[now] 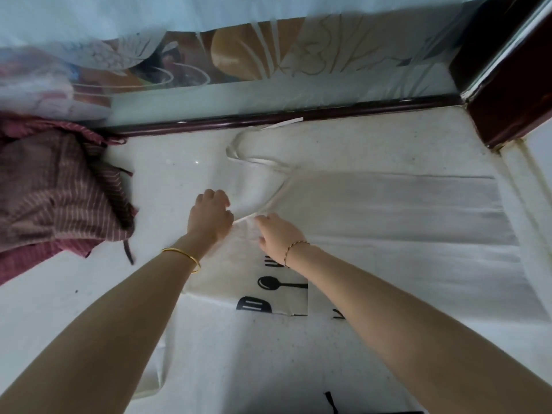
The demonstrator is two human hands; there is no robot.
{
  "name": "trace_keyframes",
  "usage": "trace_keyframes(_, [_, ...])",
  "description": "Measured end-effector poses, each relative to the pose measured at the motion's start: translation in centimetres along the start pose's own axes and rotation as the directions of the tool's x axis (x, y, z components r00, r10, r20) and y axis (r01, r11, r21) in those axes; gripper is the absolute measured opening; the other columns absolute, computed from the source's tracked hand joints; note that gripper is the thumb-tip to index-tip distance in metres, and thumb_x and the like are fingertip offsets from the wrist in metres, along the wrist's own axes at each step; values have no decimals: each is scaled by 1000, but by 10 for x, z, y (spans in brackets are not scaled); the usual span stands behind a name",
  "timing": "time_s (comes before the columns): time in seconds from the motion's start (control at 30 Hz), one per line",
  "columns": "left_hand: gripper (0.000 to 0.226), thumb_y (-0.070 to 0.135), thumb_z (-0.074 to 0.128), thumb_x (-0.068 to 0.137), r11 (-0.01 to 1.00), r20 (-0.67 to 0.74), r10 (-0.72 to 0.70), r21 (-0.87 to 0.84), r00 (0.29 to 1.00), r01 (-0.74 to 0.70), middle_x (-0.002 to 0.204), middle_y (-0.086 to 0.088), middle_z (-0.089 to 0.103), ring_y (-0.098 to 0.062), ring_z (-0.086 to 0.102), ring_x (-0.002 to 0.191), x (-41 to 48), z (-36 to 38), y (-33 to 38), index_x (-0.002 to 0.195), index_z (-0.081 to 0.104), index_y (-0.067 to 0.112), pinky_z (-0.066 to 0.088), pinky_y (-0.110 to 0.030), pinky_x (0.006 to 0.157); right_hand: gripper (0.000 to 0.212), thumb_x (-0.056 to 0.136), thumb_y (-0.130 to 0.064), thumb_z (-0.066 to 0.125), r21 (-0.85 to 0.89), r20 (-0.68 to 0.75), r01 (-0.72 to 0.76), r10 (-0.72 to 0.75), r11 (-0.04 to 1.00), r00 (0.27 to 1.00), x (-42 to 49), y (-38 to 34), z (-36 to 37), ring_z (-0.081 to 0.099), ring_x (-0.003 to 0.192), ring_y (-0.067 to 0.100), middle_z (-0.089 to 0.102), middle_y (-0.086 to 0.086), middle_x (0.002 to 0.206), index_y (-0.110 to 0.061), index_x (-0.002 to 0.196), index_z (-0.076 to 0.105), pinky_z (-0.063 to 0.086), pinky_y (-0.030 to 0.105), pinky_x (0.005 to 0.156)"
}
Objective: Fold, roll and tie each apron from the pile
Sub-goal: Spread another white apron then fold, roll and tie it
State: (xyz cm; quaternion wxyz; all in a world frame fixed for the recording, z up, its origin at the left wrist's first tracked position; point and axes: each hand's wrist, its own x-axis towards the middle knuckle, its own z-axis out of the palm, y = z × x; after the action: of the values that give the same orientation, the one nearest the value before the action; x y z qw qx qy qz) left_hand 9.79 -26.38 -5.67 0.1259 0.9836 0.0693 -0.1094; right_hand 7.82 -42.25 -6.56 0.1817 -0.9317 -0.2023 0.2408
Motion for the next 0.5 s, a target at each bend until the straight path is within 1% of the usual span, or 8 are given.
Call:
trace_keyframes(0.1, [32,11,50,87,988,-54,-154,-11,987,154,124,-16,47,-34,41,118,-15,-14,-31,119,55,9,36,-43,95,45,97,-24,46,52,42,30,-33,998,999,-3,-22,15,59,93,32,46,16,119,-9,138,34,51,39,79])
trace_keyframes(0.23, [42,9,52,82,925,77,-368,-71,927,373,129,-11,45,-30,39,123,-38,-26,-69,123,51,12,36,-41,100,84,90,-42,56,55,131,-38,30,998,991,-7,-47,40,56,104,33,38,17,131,-20,151,3,48,37,84])
trace_keyframes(0.3, [42,5,55,76,874,220,-450,-89,865,478,119,-17,54,-33,51,115,-44,-28,-82,118,56,4,47,-42,91,95,86,-49,59,-5,115,-77,77,997,990,-6,-48,46,56,103,29,36,17,133,-20,151,-4,50,36,86])
trace_keyframes(0.33, [38,2,56,73,849,326,-468,-92,822,520,109,-19,59,-33,57,104,-48,-28,-90,111,59,-1,51,-41,79,98,85,-51,60,-32,105,-92,95,995,990,-6,-50,49,55,105,28,36,16,133,-17,151,-4,50,35,87])
trace_keyframes(0.37, [34,2,56,72,826,425,-468,-100,775,554,99,-17,60,-30,59,95,-54,-28,-96,105,60,-2,51,-36,68,100,84,-52,60,-47,99,-102,106,994,989,-5,-52,50,54,107,28,35,16,134,-15,151,-3,48,34,88])
trace_keyframes(0.4, [31,6,56,73,796,496,-461,-135,736,590,96,-14,58,-27,57,92,-60,-28,-100,103,59,1,47,-33,67,101,83,-53,61,-51,95,-108,112,993,989,-6,-53,51,53,110,28,34,16,135,-14,151,-3,47,34,89])
trace_keyframes(0.43, [31,11,58,74,764,530,-460,-171,712,622,98,-12,56,-25,54,92,-65,-29,-104,105,56,3,44,-32,70,101,83,-52,61,-53,91,-111,115,992,989,-7,-55,51,52,113,29,33,16,137,-14,151,-3,45,34,90])
trace_keyframes(0.5, [39,21,62,76,756,471,-477,-210,742,620,99,-14,54,-25,54,88,-69,-30,-109,108,51,2,44,-32,69,101,84,-51,62,-56,72,-119,123,991,990,-9,-56,51,52,114,29,31,16,138,-14,151,-4,45,34,91])
